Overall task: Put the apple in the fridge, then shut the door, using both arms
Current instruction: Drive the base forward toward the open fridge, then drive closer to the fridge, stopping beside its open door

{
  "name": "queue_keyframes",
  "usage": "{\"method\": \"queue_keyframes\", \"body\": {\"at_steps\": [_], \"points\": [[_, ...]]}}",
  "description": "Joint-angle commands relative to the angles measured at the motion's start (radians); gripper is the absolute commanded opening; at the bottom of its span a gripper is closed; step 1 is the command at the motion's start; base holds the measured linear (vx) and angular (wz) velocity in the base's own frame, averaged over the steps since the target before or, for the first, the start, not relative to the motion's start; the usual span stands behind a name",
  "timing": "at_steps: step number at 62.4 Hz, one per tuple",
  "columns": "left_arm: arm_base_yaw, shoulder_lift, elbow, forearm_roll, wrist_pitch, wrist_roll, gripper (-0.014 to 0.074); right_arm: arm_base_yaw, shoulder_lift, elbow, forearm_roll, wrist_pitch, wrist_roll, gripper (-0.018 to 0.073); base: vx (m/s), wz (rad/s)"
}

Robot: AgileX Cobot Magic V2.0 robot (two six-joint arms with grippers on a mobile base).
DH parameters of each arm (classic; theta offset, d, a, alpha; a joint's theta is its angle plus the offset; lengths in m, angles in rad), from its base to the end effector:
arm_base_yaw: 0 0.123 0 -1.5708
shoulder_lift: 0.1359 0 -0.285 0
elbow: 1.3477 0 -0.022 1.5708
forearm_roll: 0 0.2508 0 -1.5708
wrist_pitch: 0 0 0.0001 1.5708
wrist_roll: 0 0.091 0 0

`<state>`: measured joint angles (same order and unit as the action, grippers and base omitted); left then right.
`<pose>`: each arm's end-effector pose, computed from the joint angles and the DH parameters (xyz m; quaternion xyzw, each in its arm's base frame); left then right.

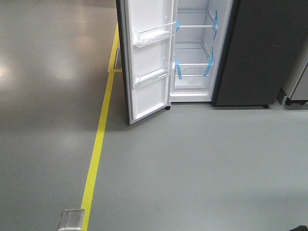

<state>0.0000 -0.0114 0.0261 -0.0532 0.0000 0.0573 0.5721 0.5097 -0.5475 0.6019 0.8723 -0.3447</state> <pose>0.0565 0.0000 0.2050 0.0014 0.6810 0.0015 0.7323 0.0489 0.0785 0.2978 -0.3121 0.8220 0.3259 0.3475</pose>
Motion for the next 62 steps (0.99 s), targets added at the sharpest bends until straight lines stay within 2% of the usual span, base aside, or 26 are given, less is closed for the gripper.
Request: {"method": "queue_keyframes", "body": {"at_steps": [1, 62], "points": [[0.0, -0.015, 0.021, -0.011, -0.077, -0.002, -0.0006, -0.002, 0.004, -0.025, 0.034, -0.05, -0.008, 0.0361, 0.2, 0.0], [0.0, -0.015, 0.021, -0.011, -0.077, -0.002, -0.0006, -0.002, 0.004, -0.025, 0.034, -0.05, -0.008, 0.0361, 0.17, 0.03]]}}
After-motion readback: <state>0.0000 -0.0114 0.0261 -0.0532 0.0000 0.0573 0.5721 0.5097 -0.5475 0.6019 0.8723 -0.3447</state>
